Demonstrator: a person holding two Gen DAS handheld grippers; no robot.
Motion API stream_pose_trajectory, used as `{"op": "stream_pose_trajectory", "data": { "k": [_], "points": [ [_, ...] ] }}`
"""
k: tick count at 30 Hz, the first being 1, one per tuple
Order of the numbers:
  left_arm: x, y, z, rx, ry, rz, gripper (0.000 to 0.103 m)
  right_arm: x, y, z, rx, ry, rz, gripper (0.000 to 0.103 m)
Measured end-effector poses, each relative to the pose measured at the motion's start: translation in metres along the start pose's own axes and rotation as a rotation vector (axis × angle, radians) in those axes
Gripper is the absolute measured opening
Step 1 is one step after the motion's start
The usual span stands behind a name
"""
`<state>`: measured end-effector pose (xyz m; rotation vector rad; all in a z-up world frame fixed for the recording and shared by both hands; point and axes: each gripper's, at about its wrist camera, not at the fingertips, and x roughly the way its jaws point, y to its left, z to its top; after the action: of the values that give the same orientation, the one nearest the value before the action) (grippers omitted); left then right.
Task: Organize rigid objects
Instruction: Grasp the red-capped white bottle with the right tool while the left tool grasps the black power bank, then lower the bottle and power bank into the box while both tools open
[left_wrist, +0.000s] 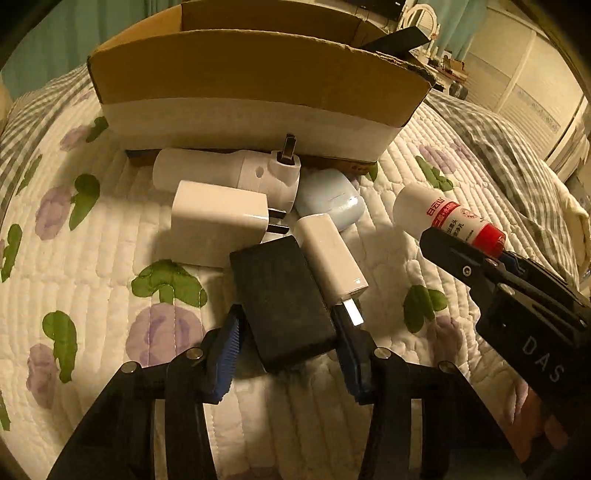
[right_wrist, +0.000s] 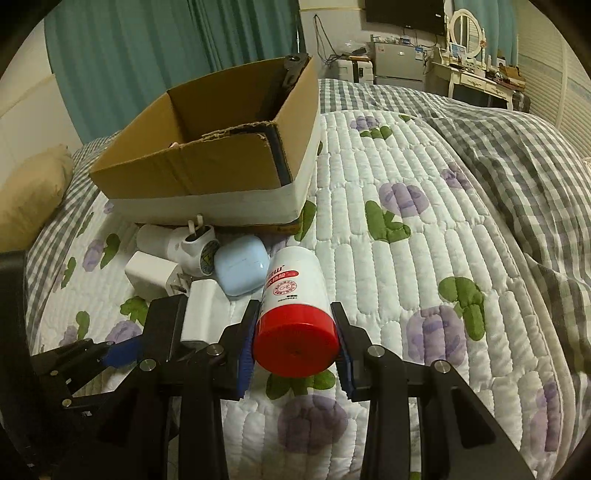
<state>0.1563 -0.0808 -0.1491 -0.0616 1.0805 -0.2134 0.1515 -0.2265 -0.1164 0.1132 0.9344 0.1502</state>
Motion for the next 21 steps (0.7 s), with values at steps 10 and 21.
{"op": "stream_pose_trajectory", "data": {
  "k": [10,21],
  "points": [
    [-0.025,0.025,-0.014,0.012,-0.016,-0.032,0.040,0.001,0.000,-0.001,-0.005,0.004,-0.001,0.036],
    [-0.005,0.016,-0.003,0.038,-0.060,0.067,0.041,-0.002,0.006,-0.004,-0.037,-0.012,-0.024,0.036]
  ]
}}
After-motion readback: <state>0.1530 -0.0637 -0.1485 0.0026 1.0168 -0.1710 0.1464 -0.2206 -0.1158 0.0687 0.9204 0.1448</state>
